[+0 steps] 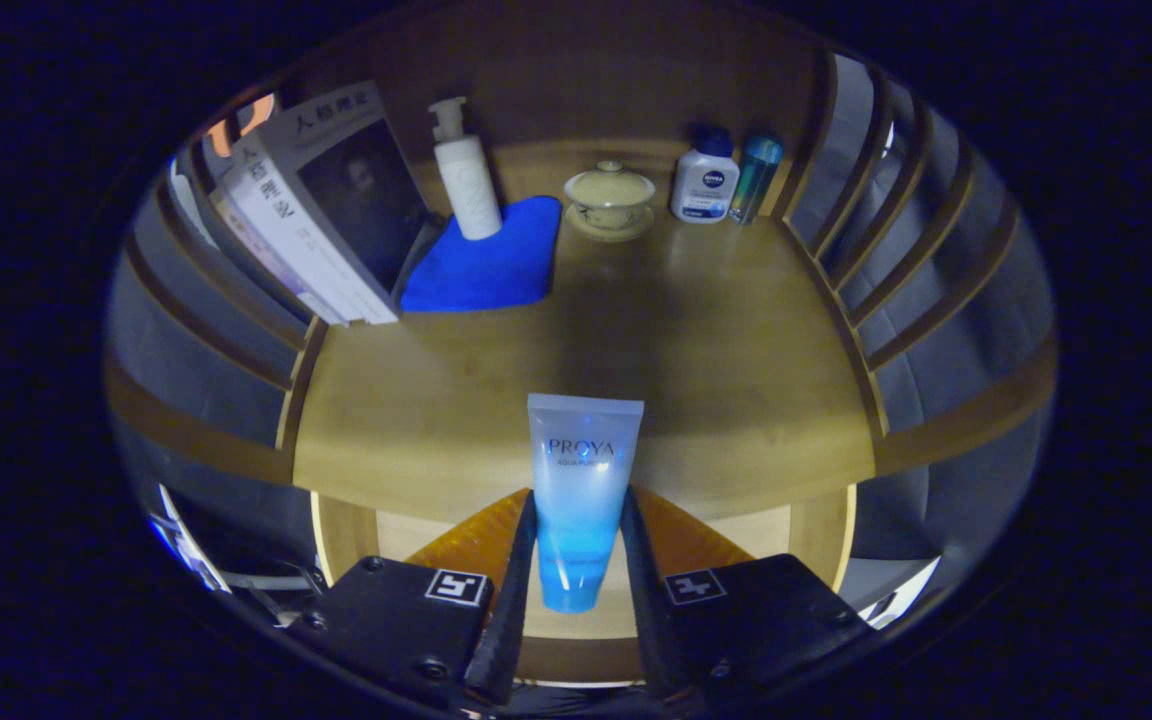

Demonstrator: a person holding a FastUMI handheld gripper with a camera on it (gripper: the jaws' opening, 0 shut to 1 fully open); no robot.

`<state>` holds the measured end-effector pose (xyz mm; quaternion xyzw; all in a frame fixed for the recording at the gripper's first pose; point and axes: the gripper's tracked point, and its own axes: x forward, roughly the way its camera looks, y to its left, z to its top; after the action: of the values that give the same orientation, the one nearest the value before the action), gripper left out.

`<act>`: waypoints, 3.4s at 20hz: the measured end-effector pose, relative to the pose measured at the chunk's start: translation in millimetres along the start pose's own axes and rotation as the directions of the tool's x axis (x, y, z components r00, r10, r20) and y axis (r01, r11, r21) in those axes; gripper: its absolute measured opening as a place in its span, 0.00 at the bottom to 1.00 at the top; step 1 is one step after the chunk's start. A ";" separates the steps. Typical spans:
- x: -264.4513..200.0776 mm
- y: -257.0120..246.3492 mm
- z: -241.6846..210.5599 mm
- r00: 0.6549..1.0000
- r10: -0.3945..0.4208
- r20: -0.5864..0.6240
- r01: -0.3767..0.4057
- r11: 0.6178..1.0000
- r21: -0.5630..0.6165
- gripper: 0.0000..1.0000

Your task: Pull open the drawer, take out the items inside it, and place them on the countertop above the cabinet.

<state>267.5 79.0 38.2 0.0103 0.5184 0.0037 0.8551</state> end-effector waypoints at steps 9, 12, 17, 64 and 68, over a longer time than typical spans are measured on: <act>47.1 -0.6 24.1 0.999 -0.004 -0.050 0.002 0.999 -0.039 0.50; 57.9 -1.7 25.8 0.998 -0.007 -0.061 0.005 0.999 -0.032 0.50; 74.1 -6.2 30.3 0.998 -0.031 -0.059 0.030 0.999 -0.025 0.55; -171.4 -13.5 -291.9 0.504 0.111 0.857 -0.032 0.993 -0.110 1.00; -110.2 -34.0 -319.6 0.537 0.089 0.839 -0.036 0.996 -0.083 1.00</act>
<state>-67.0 47.5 -12.7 0.0058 0.0434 0.0433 0.9981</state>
